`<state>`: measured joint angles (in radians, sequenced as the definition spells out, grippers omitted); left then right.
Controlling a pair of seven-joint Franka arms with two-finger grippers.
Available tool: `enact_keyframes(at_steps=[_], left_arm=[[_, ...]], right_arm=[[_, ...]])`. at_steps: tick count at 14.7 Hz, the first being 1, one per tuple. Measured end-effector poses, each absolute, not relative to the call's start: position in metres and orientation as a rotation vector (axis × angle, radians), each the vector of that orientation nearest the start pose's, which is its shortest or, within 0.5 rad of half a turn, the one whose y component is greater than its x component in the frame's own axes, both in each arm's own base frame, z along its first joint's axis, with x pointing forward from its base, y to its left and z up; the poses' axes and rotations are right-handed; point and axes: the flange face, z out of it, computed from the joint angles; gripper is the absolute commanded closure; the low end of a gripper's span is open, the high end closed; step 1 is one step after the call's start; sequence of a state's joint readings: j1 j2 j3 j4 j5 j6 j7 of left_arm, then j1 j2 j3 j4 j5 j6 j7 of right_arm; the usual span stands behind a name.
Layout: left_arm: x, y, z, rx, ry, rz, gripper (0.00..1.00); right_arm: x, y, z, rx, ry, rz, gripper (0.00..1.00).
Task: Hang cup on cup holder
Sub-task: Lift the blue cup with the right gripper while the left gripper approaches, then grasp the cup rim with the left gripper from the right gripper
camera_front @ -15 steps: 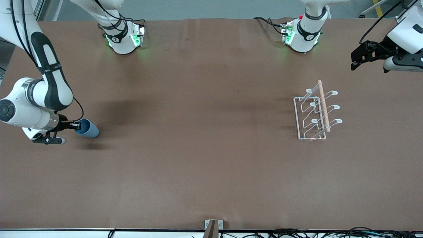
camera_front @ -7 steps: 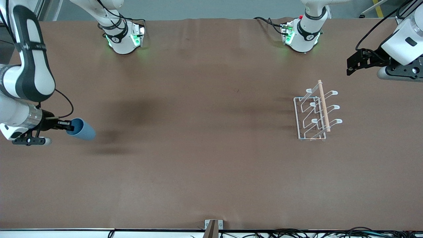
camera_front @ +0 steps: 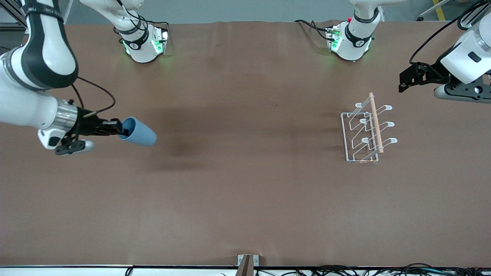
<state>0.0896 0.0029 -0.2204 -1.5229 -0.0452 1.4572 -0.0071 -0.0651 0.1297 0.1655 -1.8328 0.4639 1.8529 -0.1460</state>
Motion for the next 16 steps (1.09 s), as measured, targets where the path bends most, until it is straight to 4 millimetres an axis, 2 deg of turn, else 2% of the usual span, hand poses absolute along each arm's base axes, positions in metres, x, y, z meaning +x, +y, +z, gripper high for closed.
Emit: enact_keyframes(at_steps=[3,5,7,9,12,14,16], left_arm=[[0.54,-0.079,0.633,-3.193,0.211,0.122,0.0],[0.539,-0.099,0.63,-3.243,0.276,0.143,0.0],[0.533,-0.149,0.623,-3.27,0.419,0.178,0.0],[0.519,-0.217,0.62,-3.251,0.614,0.149,0.0],[0.477,-0.312,0.624,-3.2,0.898,0.074,0.0],[0.444,-0.362,0.628,-3.156,1.067,0.043,0.0],[0.412,-0.404,0.632,-3.118,1.211,-0.007,0.0]], right_arm=[[0.571,0.157,0.477,-2.576,-0.214,0.138,1.0],[0.562,0.196,0.486,-2.486,-0.236,0.157,1.0],[0.555,0.221,0.492,-2.392,-0.227,0.174,1.0],[0.551,0.238,0.498,-2.308,-0.208,0.189,1.0],[0.539,0.266,0.502,-2.248,-0.23,0.218,1.0],[0.532,0.282,0.504,-2.219,-0.245,0.235,1.0],[0.527,0.293,0.506,-2.197,-0.253,0.244,1.0]])
